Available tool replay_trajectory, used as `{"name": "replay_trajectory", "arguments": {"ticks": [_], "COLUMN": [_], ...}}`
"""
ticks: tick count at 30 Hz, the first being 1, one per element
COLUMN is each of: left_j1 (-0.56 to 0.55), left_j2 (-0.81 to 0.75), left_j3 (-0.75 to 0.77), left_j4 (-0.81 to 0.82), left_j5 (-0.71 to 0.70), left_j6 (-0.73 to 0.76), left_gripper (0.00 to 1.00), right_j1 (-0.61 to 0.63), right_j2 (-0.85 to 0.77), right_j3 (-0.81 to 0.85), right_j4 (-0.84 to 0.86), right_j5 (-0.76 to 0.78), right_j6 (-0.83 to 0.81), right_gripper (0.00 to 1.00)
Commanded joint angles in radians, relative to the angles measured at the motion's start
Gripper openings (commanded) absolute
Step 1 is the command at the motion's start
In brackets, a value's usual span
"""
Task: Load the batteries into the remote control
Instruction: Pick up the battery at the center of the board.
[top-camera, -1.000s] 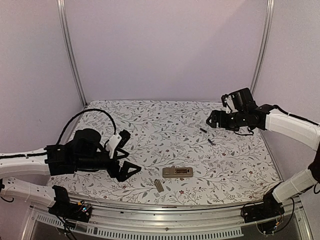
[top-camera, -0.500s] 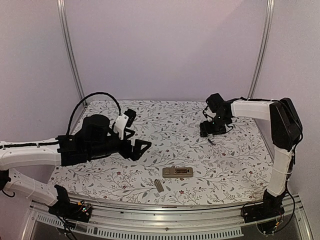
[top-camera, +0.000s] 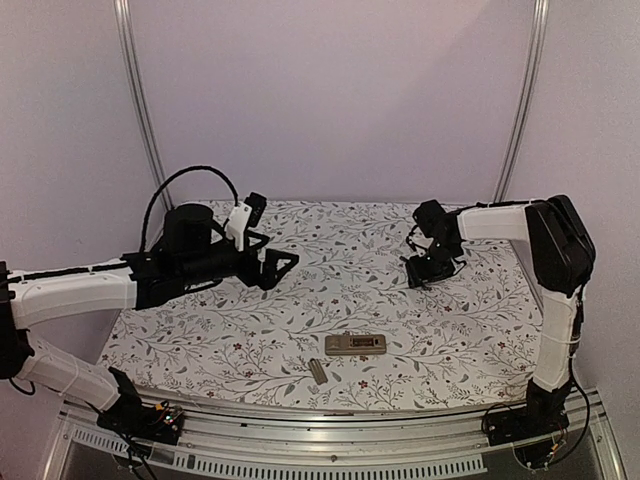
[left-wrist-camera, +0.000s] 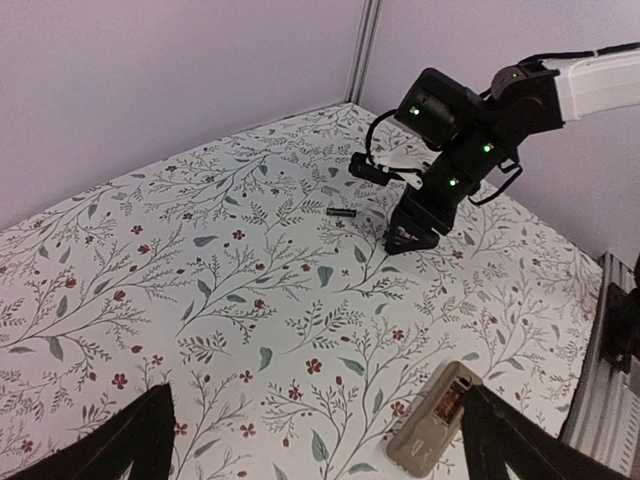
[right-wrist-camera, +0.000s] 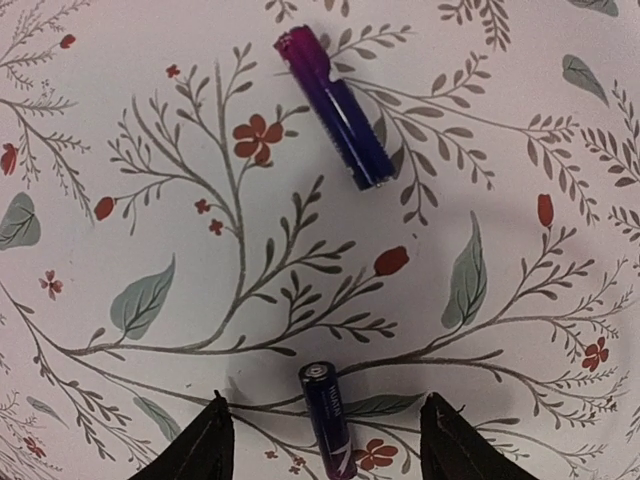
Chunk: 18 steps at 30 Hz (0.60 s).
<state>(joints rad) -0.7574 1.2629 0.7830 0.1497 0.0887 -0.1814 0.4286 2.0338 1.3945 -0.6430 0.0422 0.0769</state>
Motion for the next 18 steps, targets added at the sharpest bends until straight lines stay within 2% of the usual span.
{"name": "replay_trajectory", "arguments": {"ticks": [1,3,10,18], "left_j1": [0.031,0.042,0.077,0.085], "left_j2": [-0.009,-0.01,-0.023,-0.042], "left_j3": [0.01,0.016,0.019,0.012], "left_j4": [0.034,0.032,0.043,0.049], "left_j5": [0.046,0.057,0.092,0.093], "left_j6": [0.029,0.027,0.011,0.011], "left_gripper": [1.0,1.0,1.0,1.0], "right_j1": [-0.022,-0.022,-0.022,-0.022], "right_j2": [0.048,0.043,0.028,0.001], "right_j3": [-0.002,-0.018,-0.045,-0.05], "right_j4": [-0.013,-0.019,-0.03,-0.059], "right_j5": [-0.025,-0.03,-0.084,-0.132], "right_j6": [-0.025,-0.026,-0.024,-0.039], "right_gripper": [0.62,0.61,0.36,0.0]}}
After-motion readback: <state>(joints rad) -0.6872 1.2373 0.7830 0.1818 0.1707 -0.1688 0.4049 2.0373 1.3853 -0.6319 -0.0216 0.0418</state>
